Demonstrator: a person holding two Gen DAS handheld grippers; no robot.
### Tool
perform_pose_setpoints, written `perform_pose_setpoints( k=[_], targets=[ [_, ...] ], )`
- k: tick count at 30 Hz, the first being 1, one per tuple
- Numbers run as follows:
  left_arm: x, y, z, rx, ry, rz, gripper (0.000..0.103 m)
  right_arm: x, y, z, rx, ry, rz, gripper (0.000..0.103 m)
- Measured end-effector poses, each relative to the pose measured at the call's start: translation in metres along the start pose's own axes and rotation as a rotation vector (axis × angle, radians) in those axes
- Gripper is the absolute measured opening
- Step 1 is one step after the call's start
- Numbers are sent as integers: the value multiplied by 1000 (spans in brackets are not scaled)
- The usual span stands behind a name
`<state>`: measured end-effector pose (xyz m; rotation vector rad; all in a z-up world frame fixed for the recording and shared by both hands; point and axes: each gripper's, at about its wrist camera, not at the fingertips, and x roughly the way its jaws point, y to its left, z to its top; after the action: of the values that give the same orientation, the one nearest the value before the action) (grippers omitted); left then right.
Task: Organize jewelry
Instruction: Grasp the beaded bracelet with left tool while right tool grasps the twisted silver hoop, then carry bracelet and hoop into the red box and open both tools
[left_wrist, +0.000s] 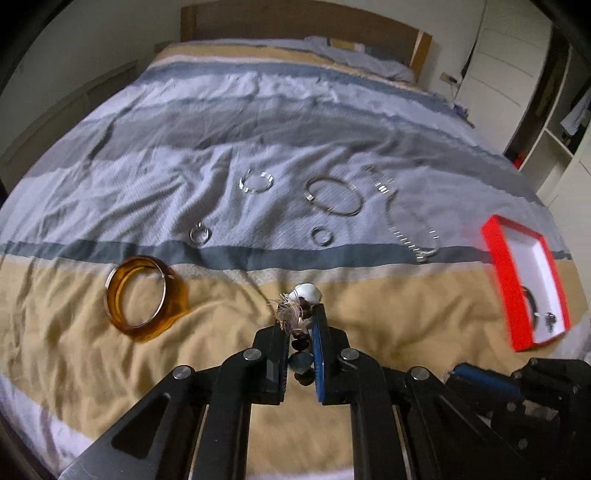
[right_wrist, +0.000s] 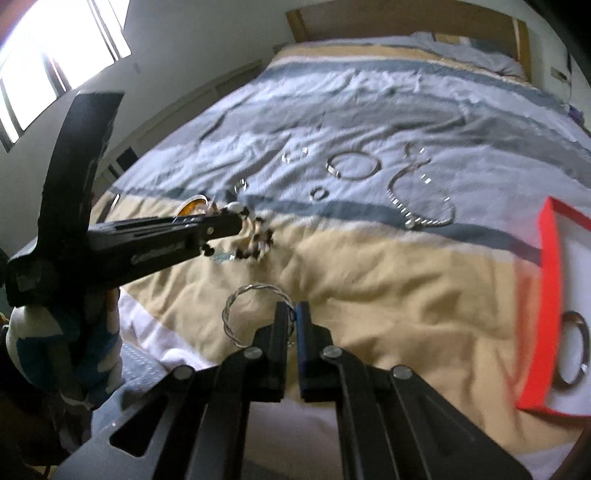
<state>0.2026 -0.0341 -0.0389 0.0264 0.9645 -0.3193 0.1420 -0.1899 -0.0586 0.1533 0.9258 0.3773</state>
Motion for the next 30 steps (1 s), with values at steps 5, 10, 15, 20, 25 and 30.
perform_pose_setpoints(
  k=[5, 10, 15, 20, 25, 30],
  targets=[
    [-45, -24, -2, 32, -59, -4, 11, -44, 3, -4, 10, -71, -21, 4],
    [-88, -47, -6, 67, -118, -14, 11, -89, 4, -15, 22, -149, -47, 4],
    [-124, -85, -11, 128, -167, -30, 11, -137, -8, -30, 50, -229, -84, 4],
    [-133, -127, -15, 188, -167, -61, 11, -174, -42, -47, 110, -284, -132, 4],
    [-114, -179, -11, 256, -131, -105, 11, -200, -94, -58, 177, -317, -194, 4],
    [-78, -238, 4, 307, -86, -172, 11, -204, -152, -55, 239, -309, -263, 4]
  ],
)
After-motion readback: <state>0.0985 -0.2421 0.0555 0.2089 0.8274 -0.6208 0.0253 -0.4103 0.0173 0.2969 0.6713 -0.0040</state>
